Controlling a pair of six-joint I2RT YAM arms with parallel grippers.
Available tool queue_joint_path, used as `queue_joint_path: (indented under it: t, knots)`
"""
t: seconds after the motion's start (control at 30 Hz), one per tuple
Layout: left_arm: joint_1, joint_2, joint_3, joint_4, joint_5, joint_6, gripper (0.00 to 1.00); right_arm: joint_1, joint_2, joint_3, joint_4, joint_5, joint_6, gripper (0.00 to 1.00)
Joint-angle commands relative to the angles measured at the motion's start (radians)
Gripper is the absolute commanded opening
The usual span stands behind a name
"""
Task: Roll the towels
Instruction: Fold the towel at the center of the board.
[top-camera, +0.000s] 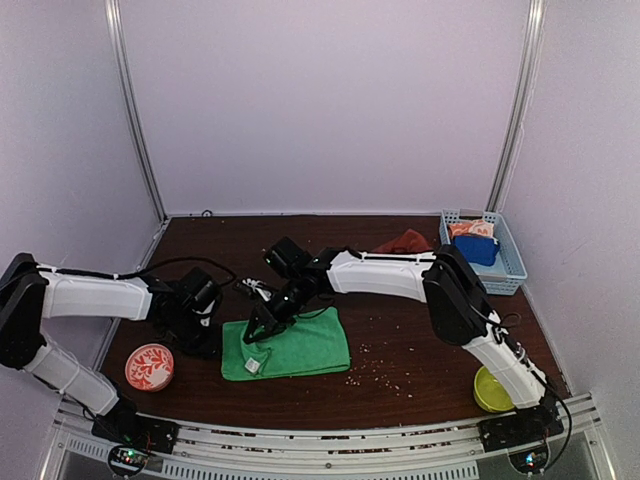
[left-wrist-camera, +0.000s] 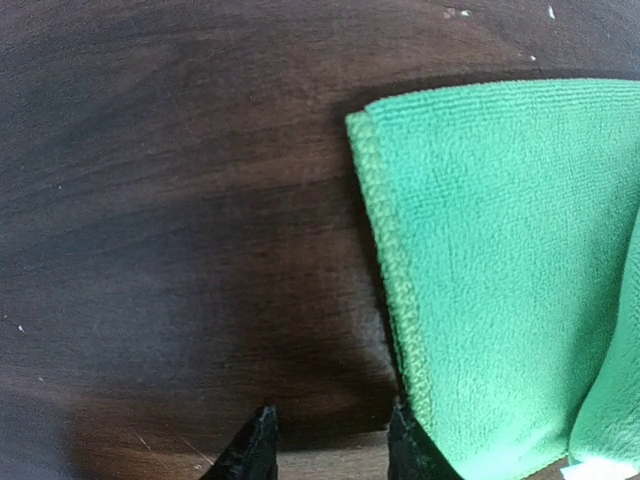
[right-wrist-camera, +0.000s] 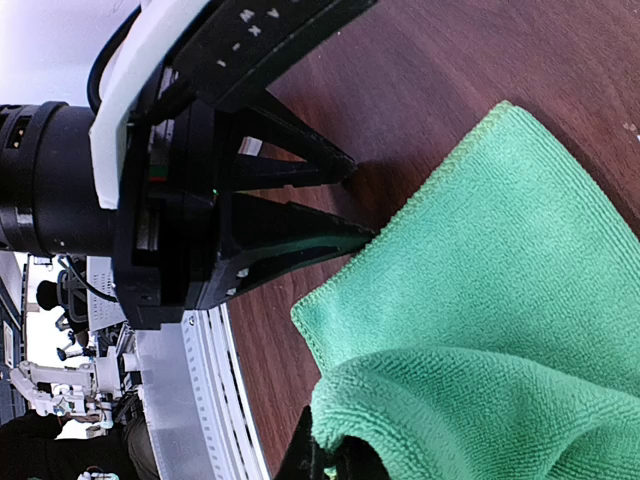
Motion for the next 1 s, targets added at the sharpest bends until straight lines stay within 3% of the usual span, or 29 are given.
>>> queue_joint_path:
  t: [0.0, 0.5, 0.7, 0.83, 0.97]
  knots:
    - [0.004, -0.015, -0.022, -0.003, 0.013, -0.016, 0.38, 0.012, 0.025, 0.040, 0.066, -0.025, 0.038, 0.00]
    - [0.005, -0.041, -0.024, -0.015, 0.006, -0.032, 0.37, 0.023, 0.061, 0.055, 0.114, -0.016, 0.074, 0.01]
    - [0.004, -0.118, 0.014, -0.085, -0.071, -0.060, 0.38, 0.029, 0.041, 0.062, 0.129, -0.138, 0.045, 0.39]
    - [0.006, -0.169, 0.097, -0.154, -0.209, -0.068, 0.39, 0.024, -0.040, 0.062, 0.095, -0.169, -0.043, 0.47]
    - [0.016, -0.200, 0.159, -0.166, -0.269, -0.065, 0.39, 0.019, -0.088, 0.054, 0.053, -0.194, -0.085, 0.50]
